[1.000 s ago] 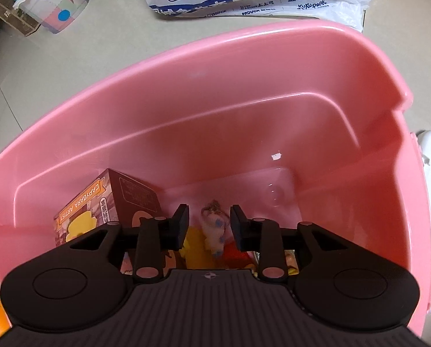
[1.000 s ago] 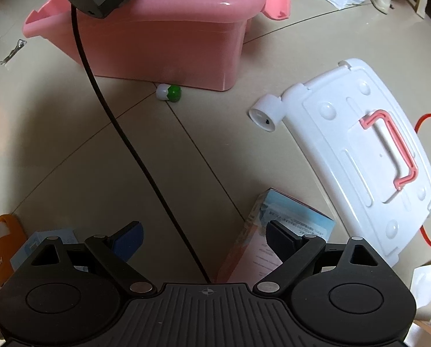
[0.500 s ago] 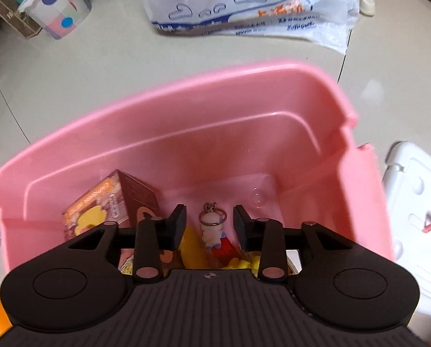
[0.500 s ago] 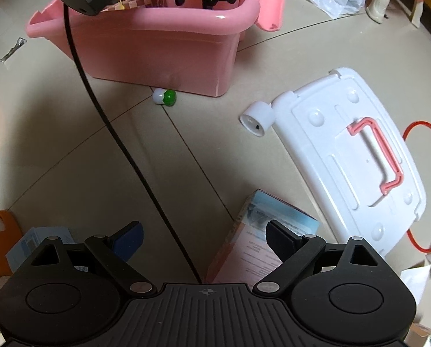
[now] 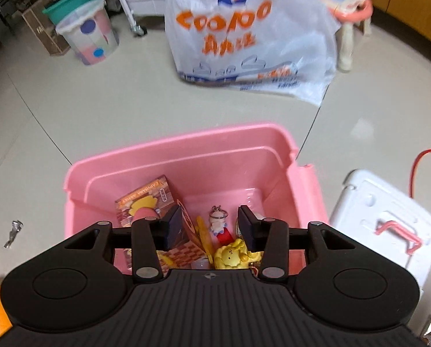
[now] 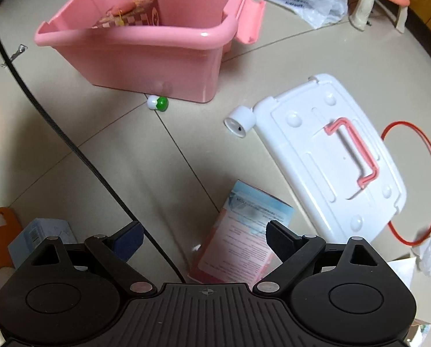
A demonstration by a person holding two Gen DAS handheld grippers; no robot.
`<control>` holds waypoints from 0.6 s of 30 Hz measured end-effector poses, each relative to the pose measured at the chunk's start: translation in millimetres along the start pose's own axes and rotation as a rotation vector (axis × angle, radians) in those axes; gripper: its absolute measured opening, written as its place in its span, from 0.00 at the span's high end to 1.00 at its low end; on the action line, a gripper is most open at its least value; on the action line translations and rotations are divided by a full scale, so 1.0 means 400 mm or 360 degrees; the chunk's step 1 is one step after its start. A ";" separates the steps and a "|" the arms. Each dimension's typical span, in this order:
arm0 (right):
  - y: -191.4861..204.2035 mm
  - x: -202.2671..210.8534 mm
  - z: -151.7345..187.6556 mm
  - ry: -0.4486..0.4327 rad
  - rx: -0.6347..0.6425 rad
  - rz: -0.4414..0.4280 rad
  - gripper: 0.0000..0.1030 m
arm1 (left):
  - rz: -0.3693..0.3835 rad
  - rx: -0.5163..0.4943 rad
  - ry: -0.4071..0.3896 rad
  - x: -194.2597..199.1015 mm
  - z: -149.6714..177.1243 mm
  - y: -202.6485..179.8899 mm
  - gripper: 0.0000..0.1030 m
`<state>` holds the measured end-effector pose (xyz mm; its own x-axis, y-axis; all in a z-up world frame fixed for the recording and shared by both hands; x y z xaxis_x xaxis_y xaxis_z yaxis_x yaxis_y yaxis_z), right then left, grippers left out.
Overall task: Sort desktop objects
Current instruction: 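Lift the left tool out of the bin and back away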
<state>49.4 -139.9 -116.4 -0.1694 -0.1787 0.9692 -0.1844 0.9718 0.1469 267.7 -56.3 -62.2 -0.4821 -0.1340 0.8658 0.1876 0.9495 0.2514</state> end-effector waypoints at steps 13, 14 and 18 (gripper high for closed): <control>0.008 0.106 0.033 -0.0117 0.0043 0.0099 0.13 | -0.0028 0.0045 -0.0223 0.200 0.060 0.057 0.51; 0.010 0.113 0.035 -0.0126 0.0049 0.0106 0.13 | -0.0041 0.0049 -0.0241 0.211 0.064 0.062 0.51; 0.021 0.133 0.041 -0.0150 0.0102 0.0134 0.13 | -0.0045 0.0066 -0.0295 0.259 0.094 0.077 0.51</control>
<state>22.8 -143.7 -66.9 -0.2767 -0.1137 0.9542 -0.2266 0.9727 0.0502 191.1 -30.4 18.9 -0.6368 -0.1102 0.7631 0.1378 0.9575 0.2533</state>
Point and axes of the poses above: each gripper's, at about its wrist camera, not at the fingertips, and x roughly against the way its jaws point, y to its left, z to its underside, the point moved 5 cm from there along -x, roughly the way its jaws point, and after that the axes turned 7 degrees about -z, right-handed, at the moved point
